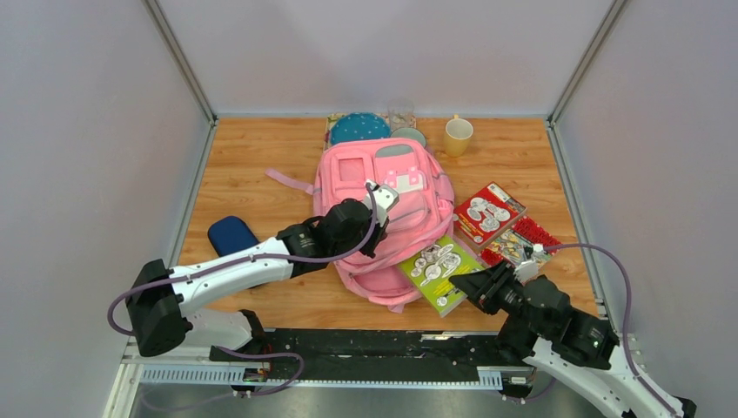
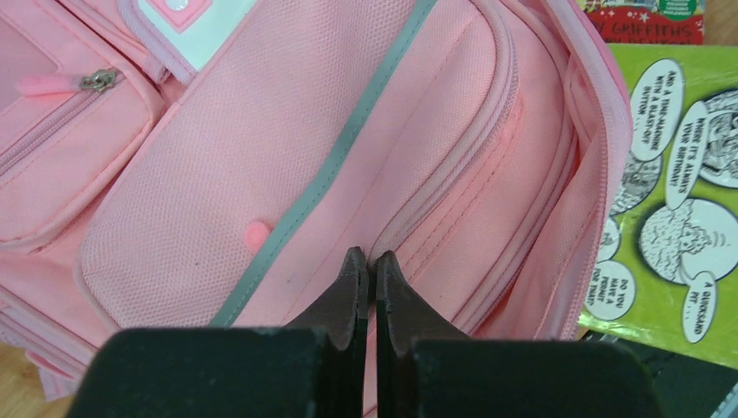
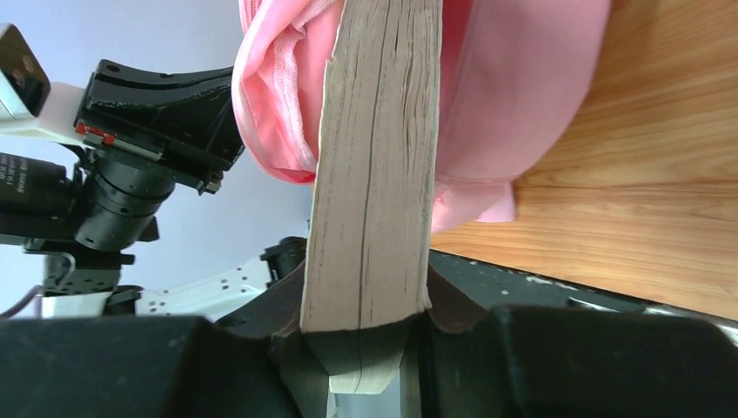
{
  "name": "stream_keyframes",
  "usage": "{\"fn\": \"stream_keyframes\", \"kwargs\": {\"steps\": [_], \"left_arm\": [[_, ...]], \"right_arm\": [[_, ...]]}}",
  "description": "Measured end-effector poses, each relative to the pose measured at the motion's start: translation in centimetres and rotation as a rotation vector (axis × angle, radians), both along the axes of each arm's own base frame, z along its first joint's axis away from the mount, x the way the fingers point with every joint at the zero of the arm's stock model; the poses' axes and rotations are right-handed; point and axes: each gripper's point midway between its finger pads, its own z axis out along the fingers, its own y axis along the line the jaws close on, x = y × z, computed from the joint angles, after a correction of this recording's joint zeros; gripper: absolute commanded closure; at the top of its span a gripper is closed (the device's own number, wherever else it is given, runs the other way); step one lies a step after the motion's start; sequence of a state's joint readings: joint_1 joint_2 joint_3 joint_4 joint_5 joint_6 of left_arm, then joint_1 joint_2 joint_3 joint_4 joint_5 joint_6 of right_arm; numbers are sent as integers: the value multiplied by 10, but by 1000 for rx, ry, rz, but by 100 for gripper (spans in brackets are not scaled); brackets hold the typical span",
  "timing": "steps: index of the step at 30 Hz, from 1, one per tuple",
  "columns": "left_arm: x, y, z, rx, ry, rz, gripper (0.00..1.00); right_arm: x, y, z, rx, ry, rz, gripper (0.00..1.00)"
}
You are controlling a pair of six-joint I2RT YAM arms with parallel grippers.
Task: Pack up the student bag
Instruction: Place the book in the student bag.
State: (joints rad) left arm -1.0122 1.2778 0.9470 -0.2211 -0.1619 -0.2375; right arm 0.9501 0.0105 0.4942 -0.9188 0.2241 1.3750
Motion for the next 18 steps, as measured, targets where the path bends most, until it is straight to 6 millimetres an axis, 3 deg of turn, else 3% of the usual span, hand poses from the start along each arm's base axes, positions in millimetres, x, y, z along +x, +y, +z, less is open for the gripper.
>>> {"fn": "stream_keyframes", "kwargs": {"steps": [5,12,18], "left_arm": [[0,-3,9,-47,-1,14,100],[-2,-4,16,-85,10,10,100],[-8,-6,25,-130,29,-5,100]], "right_arm": [[10,19,0,88,-7,0,100],[29,40,-19,137,-62,-12,100],[47,48,-12,186,-190,-46,100]]}}
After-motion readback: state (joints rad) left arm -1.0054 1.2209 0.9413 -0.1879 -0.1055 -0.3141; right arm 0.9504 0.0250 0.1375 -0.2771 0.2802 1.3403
